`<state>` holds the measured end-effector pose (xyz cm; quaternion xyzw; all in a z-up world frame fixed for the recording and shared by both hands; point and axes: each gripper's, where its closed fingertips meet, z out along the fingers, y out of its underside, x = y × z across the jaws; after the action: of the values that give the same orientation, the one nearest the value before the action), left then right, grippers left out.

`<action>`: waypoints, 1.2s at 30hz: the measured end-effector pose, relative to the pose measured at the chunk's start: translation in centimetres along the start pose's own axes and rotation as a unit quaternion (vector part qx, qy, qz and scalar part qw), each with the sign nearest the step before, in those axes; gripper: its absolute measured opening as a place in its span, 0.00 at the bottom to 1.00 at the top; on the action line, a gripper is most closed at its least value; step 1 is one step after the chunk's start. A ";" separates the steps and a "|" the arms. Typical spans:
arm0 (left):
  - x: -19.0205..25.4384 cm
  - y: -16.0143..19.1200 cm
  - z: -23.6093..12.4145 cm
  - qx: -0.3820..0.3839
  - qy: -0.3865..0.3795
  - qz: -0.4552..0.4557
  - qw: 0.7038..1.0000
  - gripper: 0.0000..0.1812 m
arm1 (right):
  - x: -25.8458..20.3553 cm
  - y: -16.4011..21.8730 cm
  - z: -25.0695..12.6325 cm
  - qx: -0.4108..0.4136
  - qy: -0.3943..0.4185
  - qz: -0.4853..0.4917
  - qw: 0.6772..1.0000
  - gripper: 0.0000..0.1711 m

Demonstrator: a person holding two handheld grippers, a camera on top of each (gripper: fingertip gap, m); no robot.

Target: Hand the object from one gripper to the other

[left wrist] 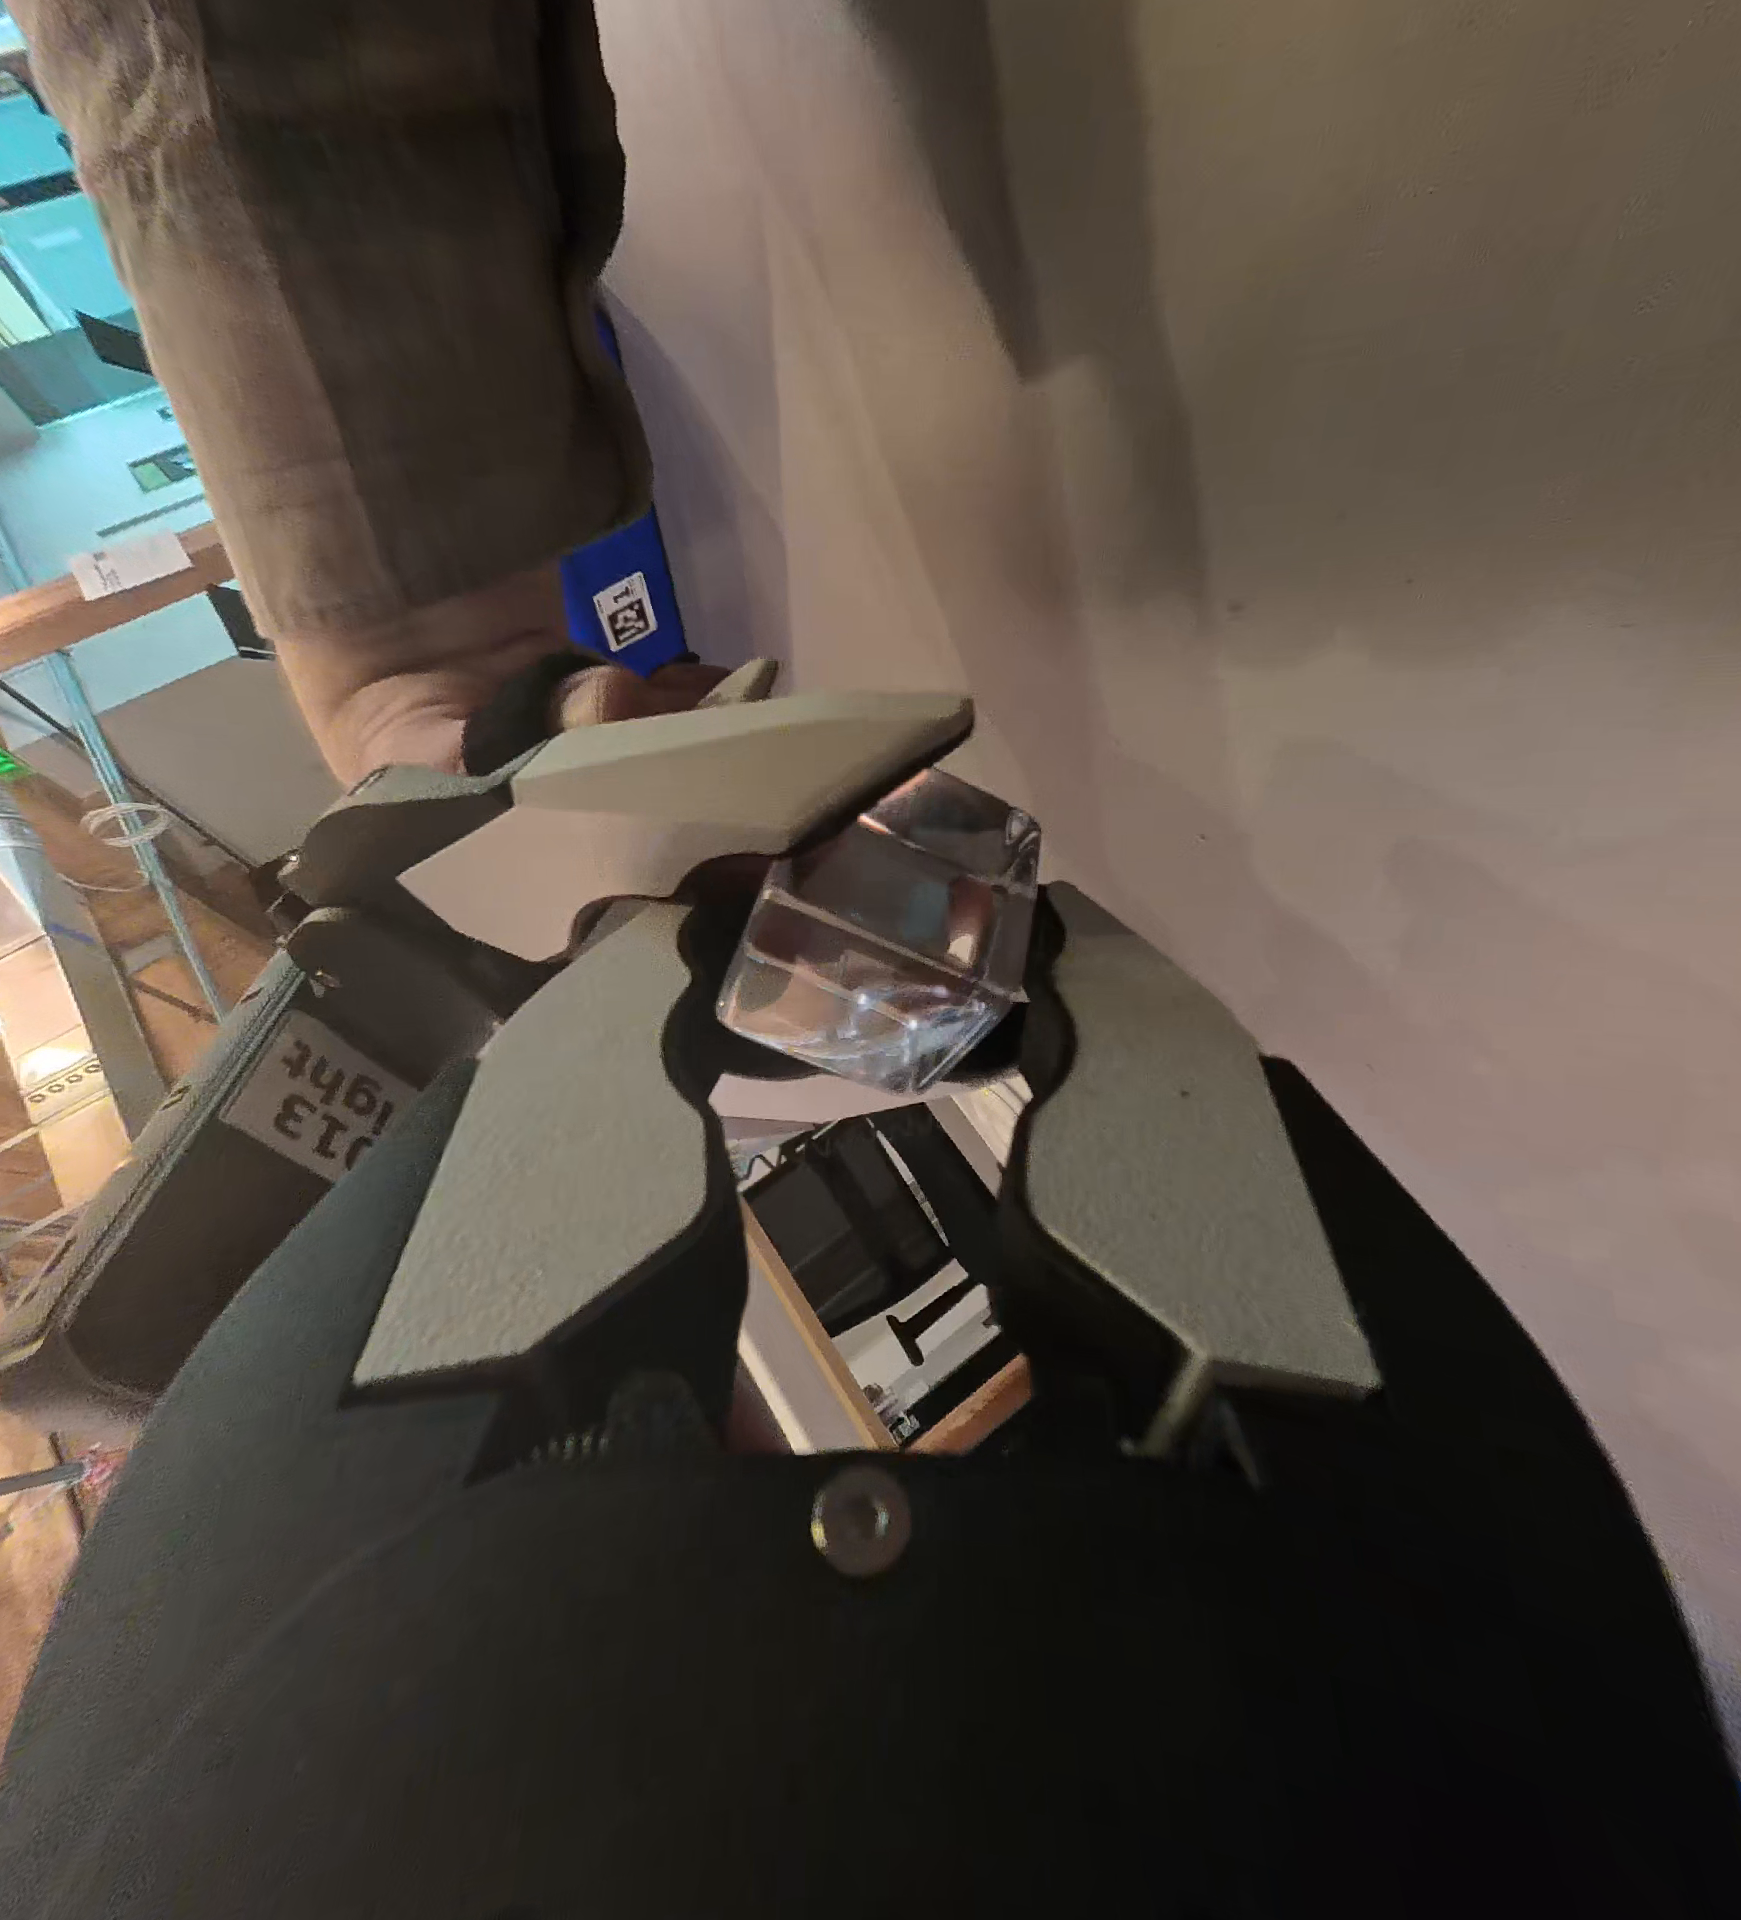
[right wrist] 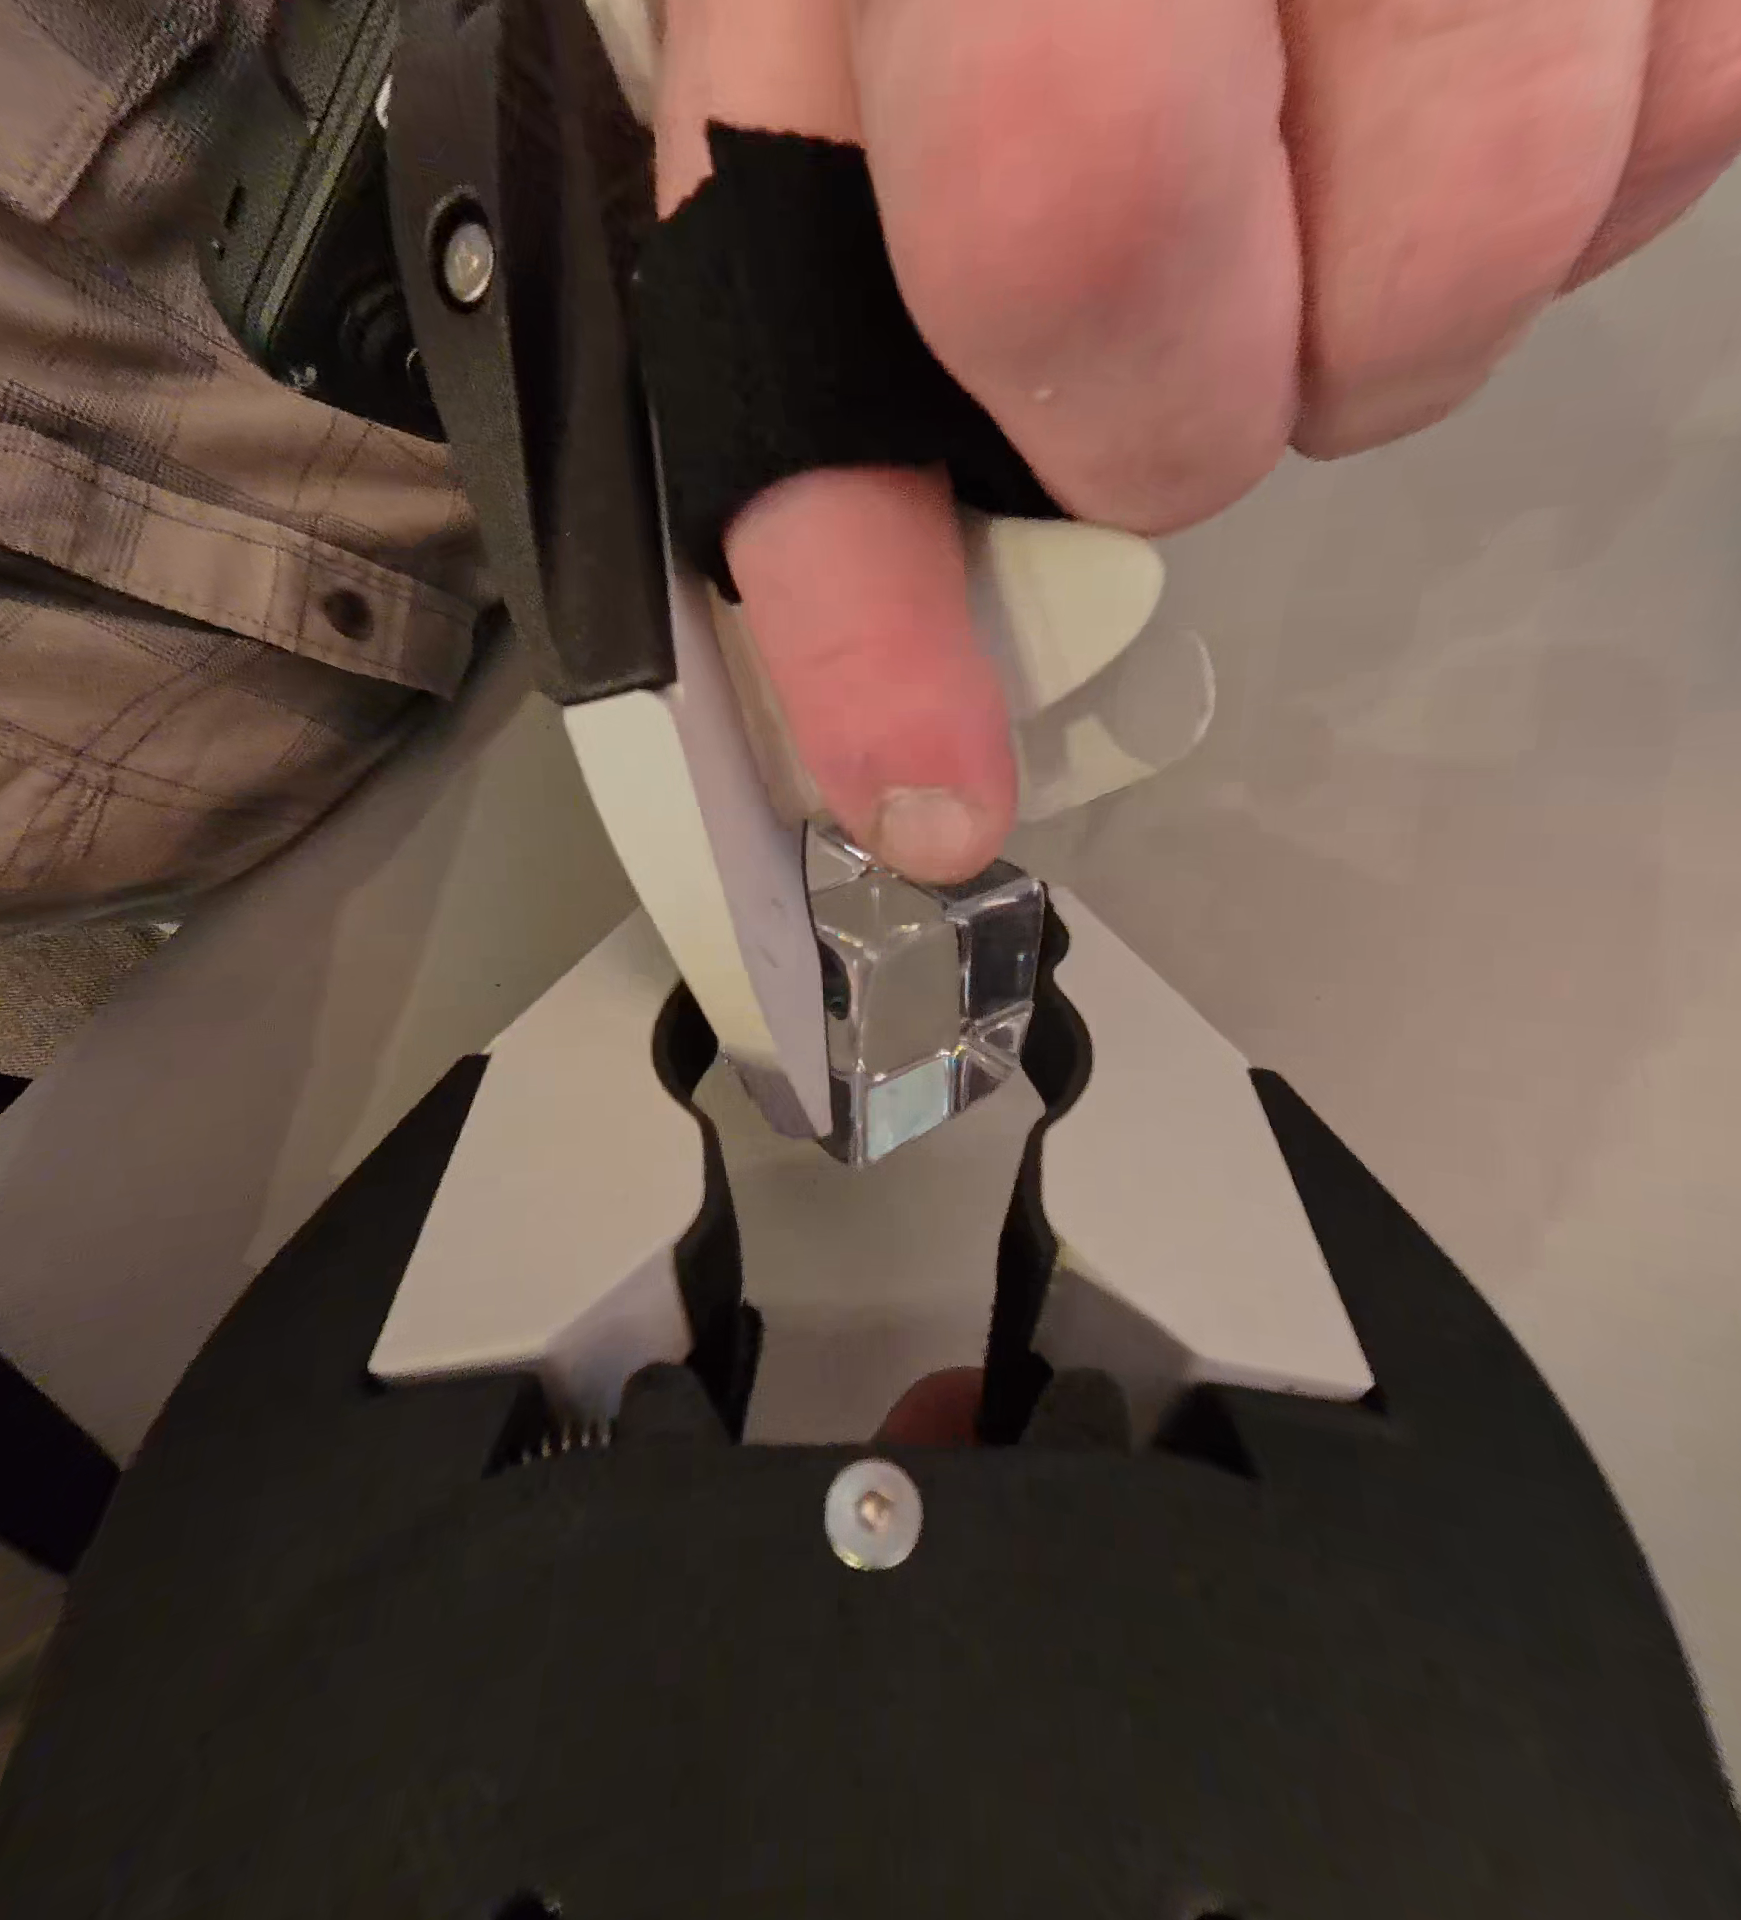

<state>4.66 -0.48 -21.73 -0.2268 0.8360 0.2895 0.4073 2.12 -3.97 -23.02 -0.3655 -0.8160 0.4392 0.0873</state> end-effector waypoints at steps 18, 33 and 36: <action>-0.1 0.9 0.3 -0.016 0.012 -0.070 0.997 0.33 | -0.4 -0.7 -0.3 0.012 -0.012 -0.004 1.000 0.33; -0.4 0.7 -0.1 -0.001 -0.001 -0.084 0.996 0.32 | -1.0 -1.1 -0.4 0.026 -0.036 0.005 0.999 0.33; -0.5 0.8 -0.2 0.000 -0.004 -0.090 0.996 0.32 | -0.9 -1.4 -0.5 0.034 -0.035 0.005 0.999 0.34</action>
<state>4.30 0.08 -21.00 -0.2996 0.8110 0.2522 0.4347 2.29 -4.76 -21.52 -0.3505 -0.8016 0.4794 0.0686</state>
